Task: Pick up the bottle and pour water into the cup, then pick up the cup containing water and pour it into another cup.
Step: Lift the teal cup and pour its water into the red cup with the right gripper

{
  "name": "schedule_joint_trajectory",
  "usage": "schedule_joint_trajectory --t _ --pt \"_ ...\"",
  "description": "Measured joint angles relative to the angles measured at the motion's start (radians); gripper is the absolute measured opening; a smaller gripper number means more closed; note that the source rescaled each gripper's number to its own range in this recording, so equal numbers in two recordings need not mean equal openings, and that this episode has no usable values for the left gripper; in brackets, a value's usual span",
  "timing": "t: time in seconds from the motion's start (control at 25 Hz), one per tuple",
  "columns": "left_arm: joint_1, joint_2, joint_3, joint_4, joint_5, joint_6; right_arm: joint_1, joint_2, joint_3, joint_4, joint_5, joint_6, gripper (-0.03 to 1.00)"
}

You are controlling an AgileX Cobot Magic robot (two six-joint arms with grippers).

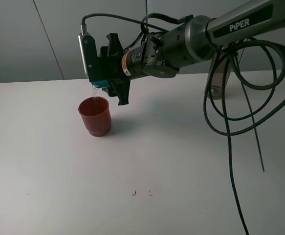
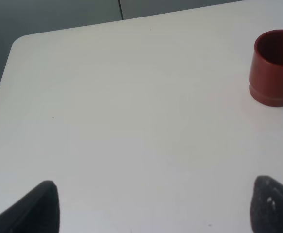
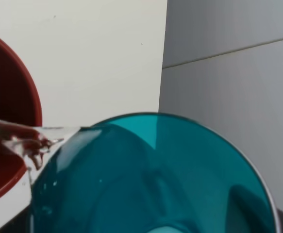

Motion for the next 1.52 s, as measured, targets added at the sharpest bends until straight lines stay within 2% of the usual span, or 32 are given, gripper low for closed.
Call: schedule_joint_trajectory --t 1.52 --pt "0.0 0.0 0.0 0.0 0.0 0.0 0.0 0.0 -0.015 0.0 -0.026 -0.216 0.11"
